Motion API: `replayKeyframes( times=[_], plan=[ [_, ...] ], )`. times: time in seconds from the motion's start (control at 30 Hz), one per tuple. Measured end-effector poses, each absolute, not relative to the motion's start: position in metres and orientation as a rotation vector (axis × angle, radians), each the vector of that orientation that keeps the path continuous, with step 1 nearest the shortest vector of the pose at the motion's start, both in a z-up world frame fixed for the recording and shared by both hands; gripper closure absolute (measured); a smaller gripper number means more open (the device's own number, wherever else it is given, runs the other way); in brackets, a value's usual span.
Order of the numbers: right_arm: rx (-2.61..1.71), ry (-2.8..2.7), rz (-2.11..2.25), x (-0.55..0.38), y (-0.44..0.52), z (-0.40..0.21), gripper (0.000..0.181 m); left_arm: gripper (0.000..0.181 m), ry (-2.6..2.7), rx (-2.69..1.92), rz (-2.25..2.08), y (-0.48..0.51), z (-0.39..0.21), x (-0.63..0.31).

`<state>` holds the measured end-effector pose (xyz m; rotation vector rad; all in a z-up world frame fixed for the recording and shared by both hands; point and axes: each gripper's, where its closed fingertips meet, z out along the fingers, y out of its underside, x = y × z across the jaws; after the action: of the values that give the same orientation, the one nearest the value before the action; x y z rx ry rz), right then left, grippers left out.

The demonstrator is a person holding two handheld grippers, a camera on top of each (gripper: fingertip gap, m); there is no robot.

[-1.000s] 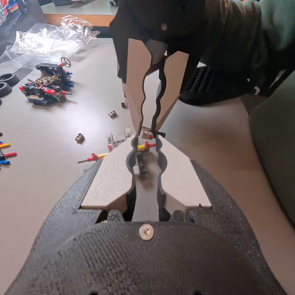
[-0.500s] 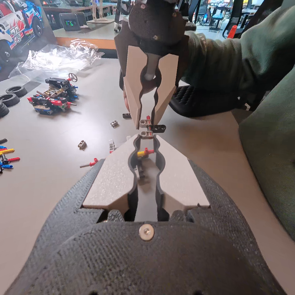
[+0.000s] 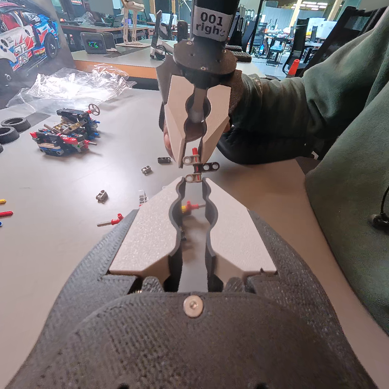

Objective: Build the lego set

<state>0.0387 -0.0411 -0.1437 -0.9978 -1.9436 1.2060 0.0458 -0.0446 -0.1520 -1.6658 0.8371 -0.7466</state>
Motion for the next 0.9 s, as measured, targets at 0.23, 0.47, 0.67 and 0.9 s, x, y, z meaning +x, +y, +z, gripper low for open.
replayKeyframes(
  times=[0.23, 0.47, 0.67, 0.9],
  plan=[
    [-1.012, -1.893, 1.246, 0.038, -0.038, -0.145, 0.175, 0.168, 0.814, -1.670, -0.719, -0.040, -0.155, 0.045],
    [-1.008, -1.858, 1.233, 0.036, -0.033, -0.144, 0.170, 0.168, 0.780, -1.658, -0.724, -0.037, -0.152, 0.042],
    [-0.992, -1.847, 1.226, 0.036, -0.034, -0.142, 0.181, 0.168, 0.786, -1.639, -0.721, -0.037, -0.152, 0.044],
    [-1.005, -1.837, 1.220, 0.036, -0.030, -0.144, 0.175, 0.169, 0.766, -1.644, -0.672, -0.032, -0.153, 0.040]
  ],
)
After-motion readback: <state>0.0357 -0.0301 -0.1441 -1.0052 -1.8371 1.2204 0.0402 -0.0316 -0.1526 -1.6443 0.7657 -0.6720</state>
